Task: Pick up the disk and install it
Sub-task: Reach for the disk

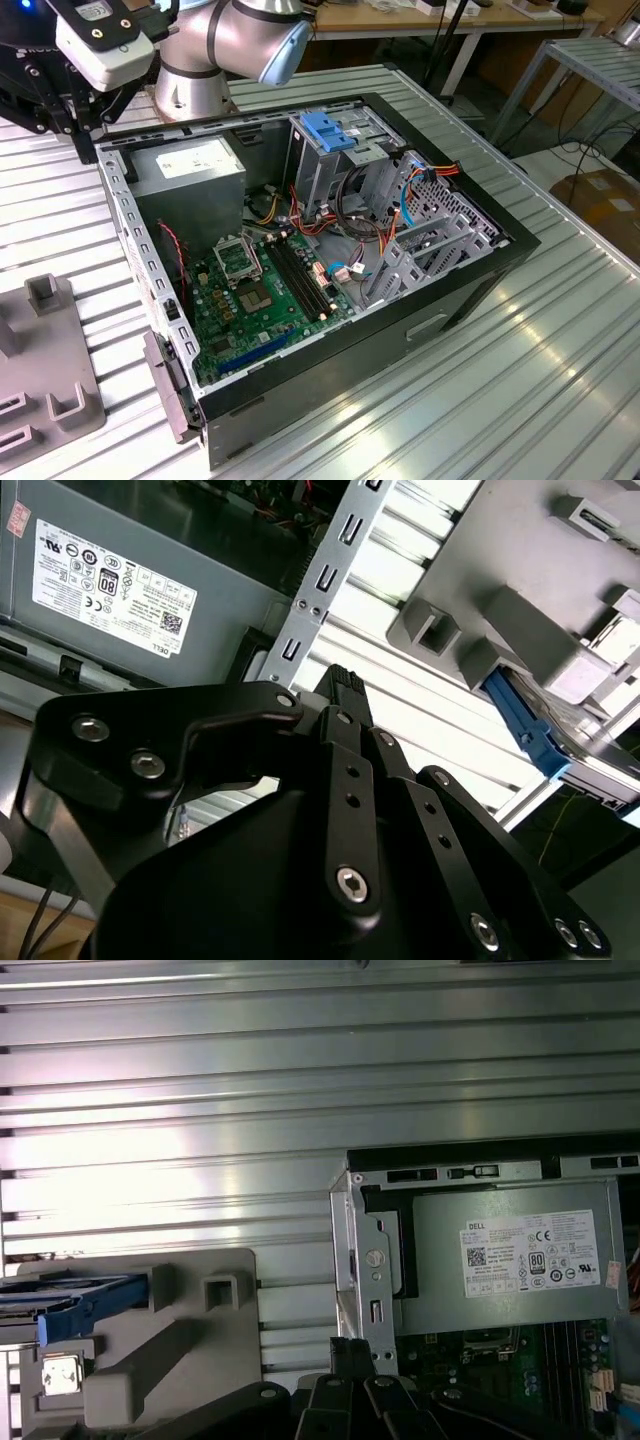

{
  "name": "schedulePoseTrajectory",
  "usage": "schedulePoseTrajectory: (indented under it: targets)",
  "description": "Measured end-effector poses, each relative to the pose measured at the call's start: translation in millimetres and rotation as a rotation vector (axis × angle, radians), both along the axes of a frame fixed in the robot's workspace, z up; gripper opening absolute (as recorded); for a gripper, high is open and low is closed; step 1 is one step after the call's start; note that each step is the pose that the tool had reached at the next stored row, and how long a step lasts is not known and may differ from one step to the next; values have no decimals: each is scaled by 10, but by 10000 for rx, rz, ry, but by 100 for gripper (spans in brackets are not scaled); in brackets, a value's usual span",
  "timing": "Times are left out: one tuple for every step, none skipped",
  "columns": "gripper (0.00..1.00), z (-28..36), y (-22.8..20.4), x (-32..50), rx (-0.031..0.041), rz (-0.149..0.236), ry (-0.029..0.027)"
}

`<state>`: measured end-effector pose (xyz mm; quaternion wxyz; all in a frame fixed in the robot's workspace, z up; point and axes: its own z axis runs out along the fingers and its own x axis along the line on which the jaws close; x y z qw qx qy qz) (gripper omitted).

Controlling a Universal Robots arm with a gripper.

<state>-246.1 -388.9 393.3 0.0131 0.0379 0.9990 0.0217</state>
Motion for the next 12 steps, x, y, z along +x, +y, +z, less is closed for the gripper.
schedulePoseTrajectory:
  targets:
    - [10, 0, 0, -9, -1, 0, 0]
    - [10, 0, 1, -20, 0, 0, 0]
    - [10, 0, 1, -30, 0, 0, 0]
    - [10, 0, 2, -40, 0, 0, 0]
    - [10, 0, 2, -50, 0, -1, 0]
    - [10, 0, 3, -70, 0, 0, -1]
    - [10, 0, 3, -81, 0, -1, 0]
    - [10, 0, 4, -91, 0, -1, -1]
    - [10, 0, 5, -111, 0, -1, -1]
    - [10, 0, 5, -121, 0, 0, 0]
    - [10, 0, 5, -131, 0, 0, 0]
    - [10, 0, 6, -142, 0, 0, 0]
